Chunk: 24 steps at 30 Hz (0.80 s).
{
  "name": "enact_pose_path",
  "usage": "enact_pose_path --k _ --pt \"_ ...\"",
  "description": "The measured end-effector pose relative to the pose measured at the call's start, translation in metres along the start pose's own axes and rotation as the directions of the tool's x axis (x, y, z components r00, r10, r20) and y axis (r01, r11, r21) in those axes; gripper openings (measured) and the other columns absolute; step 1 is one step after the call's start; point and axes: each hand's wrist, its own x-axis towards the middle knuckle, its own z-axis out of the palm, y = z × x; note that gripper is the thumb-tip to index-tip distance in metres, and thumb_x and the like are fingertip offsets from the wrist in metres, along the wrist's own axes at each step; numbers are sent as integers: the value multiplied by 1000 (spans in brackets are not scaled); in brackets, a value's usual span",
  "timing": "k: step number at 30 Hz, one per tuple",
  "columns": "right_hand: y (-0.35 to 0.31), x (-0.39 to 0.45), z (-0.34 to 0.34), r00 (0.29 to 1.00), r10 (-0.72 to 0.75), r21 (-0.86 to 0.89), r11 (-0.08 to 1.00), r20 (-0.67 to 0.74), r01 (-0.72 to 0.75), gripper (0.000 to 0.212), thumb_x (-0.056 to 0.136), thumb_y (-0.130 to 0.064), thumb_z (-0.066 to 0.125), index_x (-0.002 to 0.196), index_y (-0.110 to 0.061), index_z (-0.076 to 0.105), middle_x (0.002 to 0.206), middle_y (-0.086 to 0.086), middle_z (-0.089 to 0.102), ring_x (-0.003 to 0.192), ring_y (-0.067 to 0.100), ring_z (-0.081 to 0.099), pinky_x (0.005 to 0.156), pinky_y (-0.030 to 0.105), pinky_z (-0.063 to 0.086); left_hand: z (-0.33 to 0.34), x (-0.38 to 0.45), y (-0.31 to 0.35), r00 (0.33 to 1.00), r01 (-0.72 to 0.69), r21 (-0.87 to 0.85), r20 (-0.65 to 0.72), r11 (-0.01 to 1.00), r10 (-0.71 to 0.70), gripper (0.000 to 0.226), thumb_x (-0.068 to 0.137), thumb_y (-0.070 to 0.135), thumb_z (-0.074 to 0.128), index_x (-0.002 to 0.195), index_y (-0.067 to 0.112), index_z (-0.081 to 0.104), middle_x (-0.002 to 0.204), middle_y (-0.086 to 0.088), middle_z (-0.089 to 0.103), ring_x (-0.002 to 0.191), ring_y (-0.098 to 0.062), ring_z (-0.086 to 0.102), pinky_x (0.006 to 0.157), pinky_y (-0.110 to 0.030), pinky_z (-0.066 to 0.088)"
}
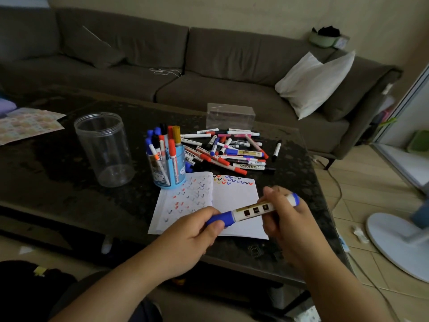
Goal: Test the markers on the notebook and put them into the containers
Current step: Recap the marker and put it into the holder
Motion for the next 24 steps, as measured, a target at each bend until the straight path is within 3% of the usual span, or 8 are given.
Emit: enact_pose_path --k 3,7,12,16,19,21,23,24 --pt "0 -2 10 997 -39 146 988 -68 49 30 94 -13 45 65 -9 37 48 7 27 41 14 23 45 30 19 -1 -2 10 998 -37 26 -52 999 39 18 93 44 38 95 33 52 55 18 48 55 3 46 59 -18 36" --pt "3 0 25 997 -9 347 937 -74 35 32 95 -8 40 64 -13 30 47 3 24 40 12 18 48 33 12 -10 -1 16 991 -47 122 -117 991 61 13 94 39 40 93 33 52 61 11 45 55 4 47 52 -11 31" --pt "1 4 28 999 37 326 945 -18 -29 33 96 -12 41 65 -13 32 46 4 25 40 12 20 45 29 16 -19 1 14 995 -34 153 -93 988 49 12 94 39 43 94 34 53 65 11 49 60 7 50 53 -8 36" --pt "6 12 25 978 194 159 966 79 -204 25 93 -25 53 75 -8 52 51 6 40 44 12 30 45 23 30 -26 2 -5 993 -10 48 -113 999 15 10 91 37 49 87 33 57 70 6 55 71 -13 57 73 -34 53" --pt "17 21 21 975 219 -61 974 30 -217 28 87 -36 59 94 -9 64 71 0 59 58 10 49 57 22 42 -32 2 -19 982 21 28 -190 999 -15 9 89 34 55 83 32 60 69 9 59 68 -9 57 70 -32 51" --pt "26 27 18 997 30 -424 904 -70 -57 24 86 -42 61 103 -26 61 93 -11 60 77 6 55 65 16 43 -37 2 -26 972 48 76 -234 996 -29 12 89 35 56 78 32 59 64 11 57 60 -1 52 58 -19 43" --pt "27 29 19 977 -203 -712 676 69 190 27 87 -39 61 112 -40 54 103 -25 48 89 -2 51 69 8 42 -40 2 -29 969 81 143 -245 986 -44 13 89 37 55 78 30 59 63 8 54 57 0 50 51 -14 37" --pt "26 30 23 949 -248 -751 585 193 305 32 88 -37 61 118 -41 52 105 -28 44 92 -5 48 74 4 39 -41 2 -30 969 91 166 -242 982 -49 13 89 37 55 79 29 58 63 6 54 57 0 50 50 -13 36"
